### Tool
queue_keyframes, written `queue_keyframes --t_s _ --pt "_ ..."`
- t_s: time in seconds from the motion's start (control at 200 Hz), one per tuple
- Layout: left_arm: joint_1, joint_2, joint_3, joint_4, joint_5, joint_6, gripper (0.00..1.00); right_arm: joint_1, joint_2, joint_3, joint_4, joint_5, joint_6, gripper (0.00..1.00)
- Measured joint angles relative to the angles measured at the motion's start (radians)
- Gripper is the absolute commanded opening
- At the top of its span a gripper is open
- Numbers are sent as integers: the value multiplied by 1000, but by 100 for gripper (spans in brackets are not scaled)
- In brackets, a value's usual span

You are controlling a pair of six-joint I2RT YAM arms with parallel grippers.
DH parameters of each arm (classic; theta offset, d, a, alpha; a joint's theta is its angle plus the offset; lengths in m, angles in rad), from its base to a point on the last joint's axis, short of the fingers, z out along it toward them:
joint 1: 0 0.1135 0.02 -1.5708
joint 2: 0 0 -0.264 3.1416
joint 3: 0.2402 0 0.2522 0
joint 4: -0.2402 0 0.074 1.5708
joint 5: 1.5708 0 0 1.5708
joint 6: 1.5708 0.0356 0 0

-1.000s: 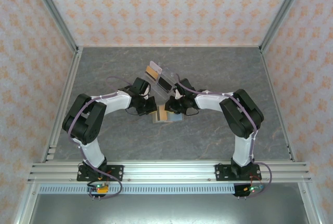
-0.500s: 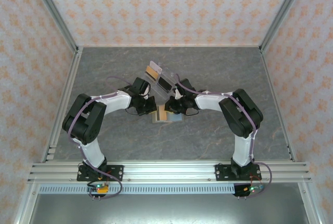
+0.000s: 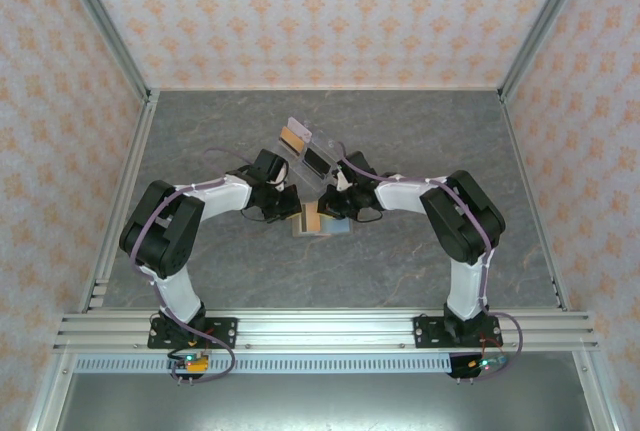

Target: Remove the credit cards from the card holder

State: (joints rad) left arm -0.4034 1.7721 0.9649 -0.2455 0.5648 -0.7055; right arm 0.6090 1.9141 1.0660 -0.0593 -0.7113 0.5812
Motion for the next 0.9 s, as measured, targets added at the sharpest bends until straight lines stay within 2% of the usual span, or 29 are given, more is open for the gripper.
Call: queue_keyframes --t_s 0.11,0.235,0.37,0.681,0.901 --pt "0 0 3 -7 -7 1 4 -2 0 0 -2 4 -4 0" --pt "-6 -5 13 -29 -31 12 10 -1 -9 -11 6 12 -10 0" --pt "-18 -14 22 -74 -62 31 12 -1 -43 -47 11 19 -19 0" --pt "-21 -39 33 -109 -79 35 12 -10 -82 -68 0 58 -45 0" --pt "-21 -64 33 -83 -45 34 10 -10 -90 -62 -50 92 -91 0"
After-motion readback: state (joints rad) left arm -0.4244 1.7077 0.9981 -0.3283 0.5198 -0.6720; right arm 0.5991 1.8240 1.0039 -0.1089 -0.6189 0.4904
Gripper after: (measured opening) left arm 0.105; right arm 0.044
